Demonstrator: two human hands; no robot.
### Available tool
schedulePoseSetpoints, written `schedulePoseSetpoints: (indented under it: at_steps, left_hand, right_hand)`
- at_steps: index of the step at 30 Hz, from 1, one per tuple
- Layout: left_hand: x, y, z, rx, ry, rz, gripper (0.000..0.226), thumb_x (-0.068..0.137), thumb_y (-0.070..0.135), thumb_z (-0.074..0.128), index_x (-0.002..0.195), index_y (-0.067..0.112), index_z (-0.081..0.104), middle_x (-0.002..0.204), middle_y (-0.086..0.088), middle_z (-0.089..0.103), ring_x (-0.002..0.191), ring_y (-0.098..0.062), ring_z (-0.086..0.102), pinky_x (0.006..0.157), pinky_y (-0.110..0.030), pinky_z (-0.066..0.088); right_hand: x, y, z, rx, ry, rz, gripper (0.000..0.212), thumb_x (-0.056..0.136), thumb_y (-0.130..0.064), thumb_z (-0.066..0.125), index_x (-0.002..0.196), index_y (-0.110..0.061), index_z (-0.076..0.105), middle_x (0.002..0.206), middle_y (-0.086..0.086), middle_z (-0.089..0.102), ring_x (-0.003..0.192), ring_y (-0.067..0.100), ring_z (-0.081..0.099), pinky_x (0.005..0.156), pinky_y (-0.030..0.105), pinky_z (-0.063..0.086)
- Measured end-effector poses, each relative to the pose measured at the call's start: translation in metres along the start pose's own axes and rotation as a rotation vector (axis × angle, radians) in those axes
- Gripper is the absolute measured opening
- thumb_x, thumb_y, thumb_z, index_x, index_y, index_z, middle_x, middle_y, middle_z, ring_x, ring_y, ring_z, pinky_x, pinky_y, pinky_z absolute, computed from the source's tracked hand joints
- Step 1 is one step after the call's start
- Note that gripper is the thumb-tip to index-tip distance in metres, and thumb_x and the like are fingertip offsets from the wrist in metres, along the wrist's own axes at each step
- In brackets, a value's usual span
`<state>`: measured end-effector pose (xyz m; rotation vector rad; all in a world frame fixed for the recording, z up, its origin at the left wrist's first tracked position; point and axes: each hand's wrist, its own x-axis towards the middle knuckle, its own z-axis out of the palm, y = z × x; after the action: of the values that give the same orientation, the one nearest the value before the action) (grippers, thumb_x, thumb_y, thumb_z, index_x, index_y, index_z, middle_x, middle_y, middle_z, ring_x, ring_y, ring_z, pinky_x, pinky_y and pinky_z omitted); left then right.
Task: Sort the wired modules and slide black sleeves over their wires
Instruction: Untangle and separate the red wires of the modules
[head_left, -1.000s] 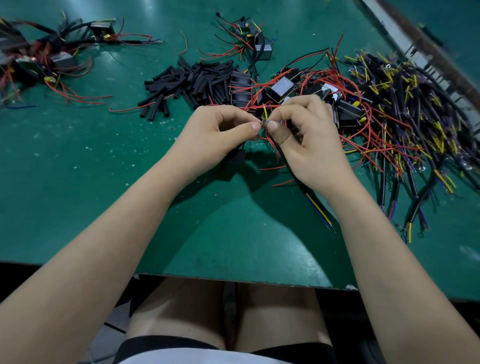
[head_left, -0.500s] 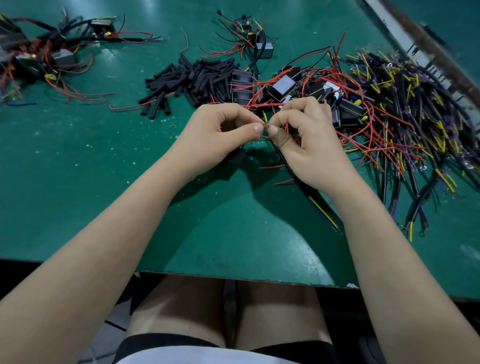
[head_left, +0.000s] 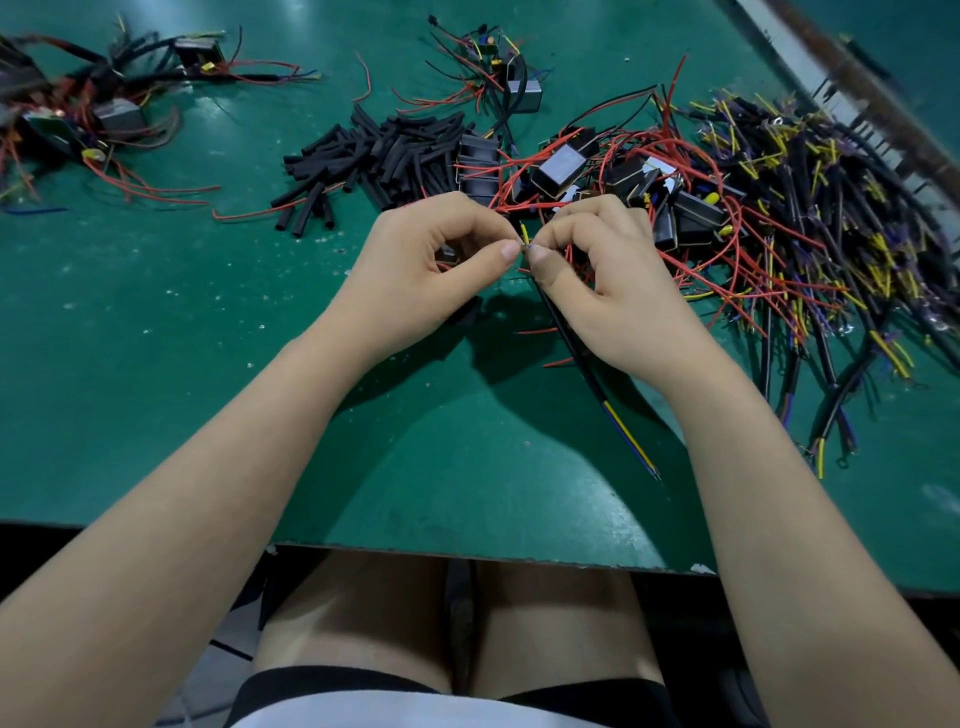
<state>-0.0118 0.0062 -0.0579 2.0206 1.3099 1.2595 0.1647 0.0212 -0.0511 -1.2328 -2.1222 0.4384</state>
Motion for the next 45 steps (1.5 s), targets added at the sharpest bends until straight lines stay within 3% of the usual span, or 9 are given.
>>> schedulePoseSetpoints:
  at_steps: [6, 13, 17, 21, 27, 32, 37, 41, 45]
  left_hand:
    - [0.0, -0.002, 0.002, 0.109, 0.018, 0.039, 0.01, 0.086, 0.011, 0.061, 0.089, 0.007, 0.07, 0.083, -0.007, 0.065, 0.077, -0.014, 0.058, 0.074, -0.024, 0.045]
    - [0.001, -0.002, -0.001, 0.23, -0.017, 0.162, 0.009, 0.085, 0.009, 0.062, 0.086, 0.004, 0.069, 0.079, -0.007, 0.064, 0.071, -0.016, 0.056, 0.07, -0.033, 0.048]
    - [0.002, -0.002, -0.003, 0.335, -0.042, 0.254, 0.009, 0.086, 0.01, 0.062, 0.085, 0.006, 0.07, 0.079, -0.004, 0.064, 0.073, -0.017, 0.054, 0.066, -0.043, 0.046]
    - [0.002, -0.005, -0.007, 0.488, -0.073, 0.353, 0.013, 0.087, 0.016, 0.059, 0.088, 0.01, 0.07, 0.084, -0.004, 0.066, 0.081, -0.024, 0.06, 0.071, -0.038, 0.033]
    - [0.002, -0.004, -0.003, 0.405, -0.089, 0.251, 0.014, 0.087, 0.017, 0.059, 0.089, 0.009, 0.07, 0.081, 0.004, 0.059, 0.079, -0.018, 0.056, 0.071, -0.033, 0.036]
    - [0.004, -0.004, -0.001, 0.191, -0.071, 0.037, 0.01, 0.09, 0.015, 0.06, 0.093, 0.009, 0.068, 0.085, 0.004, 0.061, 0.08, -0.009, 0.055, 0.075, -0.023, 0.043]
    - [0.003, -0.004, -0.001, 0.129, -0.063, -0.001, 0.008, 0.091, 0.012, 0.059, 0.093, 0.01, 0.066, 0.085, 0.007, 0.06, 0.079, -0.003, 0.053, 0.074, -0.012, 0.039]
    - [0.003, -0.004, -0.002, 0.146, -0.091, 0.041, 0.009, 0.091, 0.013, 0.059, 0.093, 0.008, 0.067, 0.087, 0.004, 0.061, 0.082, -0.009, 0.056, 0.078, -0.02, 0.043]
    - [0.002, -0.004, -0.005, 0.212, -0.144, 0.113, 0.011, 0.088, 0.012, 0.061, 0.091, 0.005, 0.068, 0.083, 0.001, 0.06, 0.077, -0.014, 0.054, 0.075, -0.03, 0.045]
  right_hand:
    - [0.0, -0.001, 0.0, -0.047, 0.005, -0.018, 0.011, 0.092, -0.019, 0.061, 0.094, -0.012, 0.069, 0.1, -0.003, 0.047, 0.108, 0.028, 0.044, 0.086, 0.0, 0.017]
    - [0.0, 0.0, -0.001, -0.035, -0.038, 0.018, 0.011, 0.093, -0.019, 0.06, 0.097, -0.013, 0.069, 0.104, -0.003, 0.048, 0.113, 0.026, 0.042, 0.085, -0.002, 0.016]
    - [0.0, 0.002, 0.0, -0.063, -0.063, 0.001, 0.013, 0.094, -0.018, 0.058, 0.099, -0.01, 0.067, 0.105, -0.004, 0.046, 0.113, 0.027, 0.04, 0.089, 0.021, 0.027]
    - [-0.001, 0.003, 0.002, -0.084, -0.088, 0.002, 0.013, 0.094, -0.02, 0.058, 0.099, -0.012, 0.066, 0.106, -0.006, 0.044, 0.113, 0.025, 0.039, 0.097, 0.033, 0.03]
    - [0.002, 0.005, -0.001, -0.03, -0.038, -0.011, 0.013, 0.094, -0.019, 0.06, 0.099, -0.011, 0.068, 0.104, -0.001, 0.05, 0.111, 0.028, 0.043, 0.087, 0.001, 0.018]
    - [-0.001, 0.005, 0.002, -0.021, 0.01, -0.081, 0.012, 0.092, -0.017, 0.062, 0.101, -0.012, 0.067, 0.099, -0.003, 0.052, 0.098, 0.022, 0.047, 0.087, 0.018, 0.029]
    - [0.0, 0.006, 0.002, -0.013, 0.034, -0.096, 0.01, 0.091, -0.017, 0.063, 0.095, -0.011, 0.068, 0.088, -0.009, 0.05, 0.088, 0.008, 0.043, 0.084, 0.02, 0.029]
    - [0.0, 0.007, 0.003, -0.054, 0.024, -0.111, 0.012, 0.09, -0.019, 0.063, 0.091, -0.009, 0.069, 0.091, -0.002, 0.058, 0.09, 0.015, 0.049, 0.085, 0.027, 0.034]
    - [0.0, 0.009, 0.003, -0.121, -0.045, -0.101, 0.01, 0.09, -0.021, 0.062, 0.094, -0.014, 0.069, 0.1, 0.0, 0.059, 0.102, 0.029, 0.052, 0.088, 0.048, 0.04]
